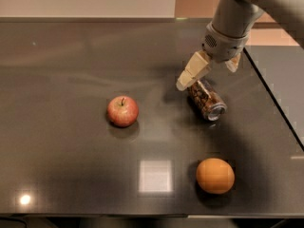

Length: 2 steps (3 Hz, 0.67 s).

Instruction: Place orange can upright

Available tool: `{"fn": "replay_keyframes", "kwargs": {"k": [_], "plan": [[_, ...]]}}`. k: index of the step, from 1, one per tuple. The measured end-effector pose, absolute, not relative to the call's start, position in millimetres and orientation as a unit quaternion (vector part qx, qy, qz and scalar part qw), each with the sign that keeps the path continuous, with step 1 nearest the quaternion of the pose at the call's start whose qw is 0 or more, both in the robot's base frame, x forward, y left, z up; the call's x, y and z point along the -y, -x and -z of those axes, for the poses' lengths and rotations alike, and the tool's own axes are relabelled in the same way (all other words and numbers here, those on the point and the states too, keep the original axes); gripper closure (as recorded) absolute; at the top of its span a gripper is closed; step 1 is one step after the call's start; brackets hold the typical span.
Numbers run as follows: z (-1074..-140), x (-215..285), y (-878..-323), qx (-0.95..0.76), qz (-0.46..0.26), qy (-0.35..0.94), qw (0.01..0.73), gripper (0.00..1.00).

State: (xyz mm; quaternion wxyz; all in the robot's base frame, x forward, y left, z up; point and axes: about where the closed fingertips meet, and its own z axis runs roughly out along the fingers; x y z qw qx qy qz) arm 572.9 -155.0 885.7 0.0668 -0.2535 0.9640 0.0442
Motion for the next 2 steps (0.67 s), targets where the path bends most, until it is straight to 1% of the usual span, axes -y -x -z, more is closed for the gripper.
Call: {"fn": "replay_keyframes", "kwargs": {"k": [2], "plan": [[-861, 150, -580, -0.969, -0.017, 0.243, 0.038, 0.0]]}}
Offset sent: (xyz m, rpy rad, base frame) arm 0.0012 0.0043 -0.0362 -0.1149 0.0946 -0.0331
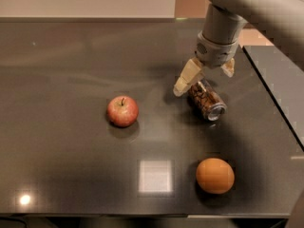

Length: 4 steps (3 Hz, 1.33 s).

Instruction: Place orange can upright

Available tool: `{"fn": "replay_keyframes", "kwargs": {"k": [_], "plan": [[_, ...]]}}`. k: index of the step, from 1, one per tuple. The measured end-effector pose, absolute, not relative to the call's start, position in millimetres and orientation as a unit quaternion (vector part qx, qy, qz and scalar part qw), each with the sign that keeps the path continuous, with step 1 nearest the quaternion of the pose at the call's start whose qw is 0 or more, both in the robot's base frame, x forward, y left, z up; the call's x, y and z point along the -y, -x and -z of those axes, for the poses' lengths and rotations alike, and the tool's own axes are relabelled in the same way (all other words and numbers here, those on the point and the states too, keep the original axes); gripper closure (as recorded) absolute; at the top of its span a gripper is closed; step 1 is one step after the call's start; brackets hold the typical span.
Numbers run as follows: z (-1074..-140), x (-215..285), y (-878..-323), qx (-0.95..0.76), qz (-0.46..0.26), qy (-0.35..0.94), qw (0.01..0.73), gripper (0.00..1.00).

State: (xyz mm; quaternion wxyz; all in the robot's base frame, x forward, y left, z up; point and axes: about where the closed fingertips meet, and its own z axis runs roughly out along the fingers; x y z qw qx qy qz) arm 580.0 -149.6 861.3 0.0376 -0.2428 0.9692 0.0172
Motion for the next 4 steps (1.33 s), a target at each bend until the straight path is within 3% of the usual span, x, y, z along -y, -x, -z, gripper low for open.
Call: {"fn": "replay_keyframes", "kwargs": {"k": [1, 2, 4], "plan": [[-849.7, 148.2, -577.4, -0.971, -0.012, 0.239, 0.024, 0.0], [-843.7, 147.2, -575.8, -0.972, -0.018, 0.235, 0.014, 0.18], [-852.0, 146.9, -573.5, -0.969, -0.017, 0.245, 0.019, 0.65]]}}
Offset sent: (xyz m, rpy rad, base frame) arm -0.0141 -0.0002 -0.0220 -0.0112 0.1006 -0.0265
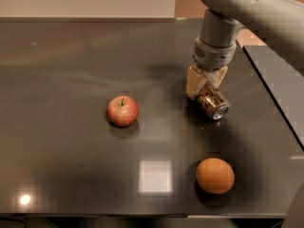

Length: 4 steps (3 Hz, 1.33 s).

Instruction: Place orange can upright

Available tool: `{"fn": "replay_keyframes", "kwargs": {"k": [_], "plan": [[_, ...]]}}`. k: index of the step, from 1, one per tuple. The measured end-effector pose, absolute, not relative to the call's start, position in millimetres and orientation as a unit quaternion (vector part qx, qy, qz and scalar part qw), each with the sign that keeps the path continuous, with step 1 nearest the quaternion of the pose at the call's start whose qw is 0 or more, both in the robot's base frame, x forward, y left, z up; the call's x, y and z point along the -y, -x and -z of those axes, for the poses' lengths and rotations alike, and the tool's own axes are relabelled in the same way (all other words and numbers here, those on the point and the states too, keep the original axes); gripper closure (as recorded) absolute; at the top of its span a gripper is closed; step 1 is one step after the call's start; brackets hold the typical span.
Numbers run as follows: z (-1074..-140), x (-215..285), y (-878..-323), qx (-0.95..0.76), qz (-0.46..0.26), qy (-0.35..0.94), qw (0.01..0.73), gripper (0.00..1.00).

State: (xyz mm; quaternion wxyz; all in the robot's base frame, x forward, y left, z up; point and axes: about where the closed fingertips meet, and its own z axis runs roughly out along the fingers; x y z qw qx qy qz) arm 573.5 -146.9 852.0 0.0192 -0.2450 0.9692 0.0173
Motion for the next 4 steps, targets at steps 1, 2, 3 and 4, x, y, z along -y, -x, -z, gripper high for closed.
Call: {"fn": "replay_keyframes", "kwargs": {"k": [1, 2, 3, 4], "plan": [[-873, 142, -570, -0.961, -0.019, 0.273, 0.047, 0.88], [-904, 131, -566, -0.937, -0.039, 0.332, 0.099, 1.0], [-930, 120, -559, -0.898, -0.068, 0.403, 0.166, 1.0], [-952, 113, -555, -0.841, -0.118, 0.461, 0.256, 1.0]]}}
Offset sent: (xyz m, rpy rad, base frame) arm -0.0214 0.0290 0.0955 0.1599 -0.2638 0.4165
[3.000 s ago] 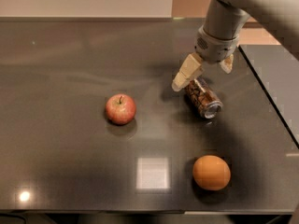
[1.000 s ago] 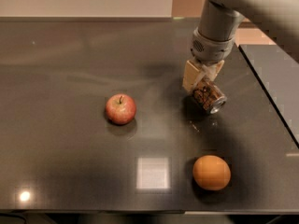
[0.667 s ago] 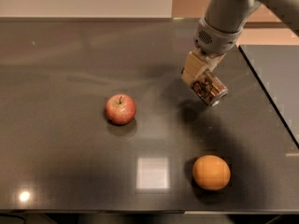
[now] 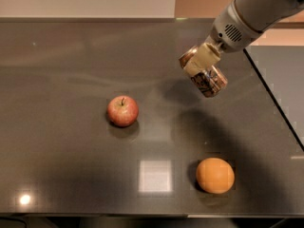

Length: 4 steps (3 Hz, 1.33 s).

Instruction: Place orange can upright

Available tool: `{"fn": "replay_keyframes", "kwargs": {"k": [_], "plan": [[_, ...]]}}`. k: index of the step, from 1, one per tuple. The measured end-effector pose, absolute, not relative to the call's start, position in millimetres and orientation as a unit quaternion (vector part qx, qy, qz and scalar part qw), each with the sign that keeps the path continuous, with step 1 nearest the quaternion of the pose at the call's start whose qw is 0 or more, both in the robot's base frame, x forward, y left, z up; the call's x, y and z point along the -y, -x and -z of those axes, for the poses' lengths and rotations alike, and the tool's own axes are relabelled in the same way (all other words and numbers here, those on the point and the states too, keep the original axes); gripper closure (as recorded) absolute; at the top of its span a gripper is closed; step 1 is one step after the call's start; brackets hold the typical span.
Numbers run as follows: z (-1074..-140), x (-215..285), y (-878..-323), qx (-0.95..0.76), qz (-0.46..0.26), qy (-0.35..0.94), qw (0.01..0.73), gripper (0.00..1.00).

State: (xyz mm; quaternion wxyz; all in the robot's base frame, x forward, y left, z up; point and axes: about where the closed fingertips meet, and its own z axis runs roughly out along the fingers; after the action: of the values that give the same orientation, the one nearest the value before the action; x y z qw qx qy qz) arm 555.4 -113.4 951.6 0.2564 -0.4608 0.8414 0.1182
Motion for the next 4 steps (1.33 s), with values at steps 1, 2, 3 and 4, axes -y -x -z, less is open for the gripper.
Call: {"fn": "replay_keyframes", "kwargs": {"k": [1, 2, 3, 4], "plan": [[-962, 112, -555, -0.797, -0.159, 0.488, 0.318, 1.0], [-962, 111, -554, -0.749, -0.214, 0.5, 0.377, 1.0], [-961, 115, -548, -0.707, -0.256, 0.503, 0.426, 1.0], [-959, 123, -542, -0.669, -0.292, 0.499, 0.467, 1.0]]}}
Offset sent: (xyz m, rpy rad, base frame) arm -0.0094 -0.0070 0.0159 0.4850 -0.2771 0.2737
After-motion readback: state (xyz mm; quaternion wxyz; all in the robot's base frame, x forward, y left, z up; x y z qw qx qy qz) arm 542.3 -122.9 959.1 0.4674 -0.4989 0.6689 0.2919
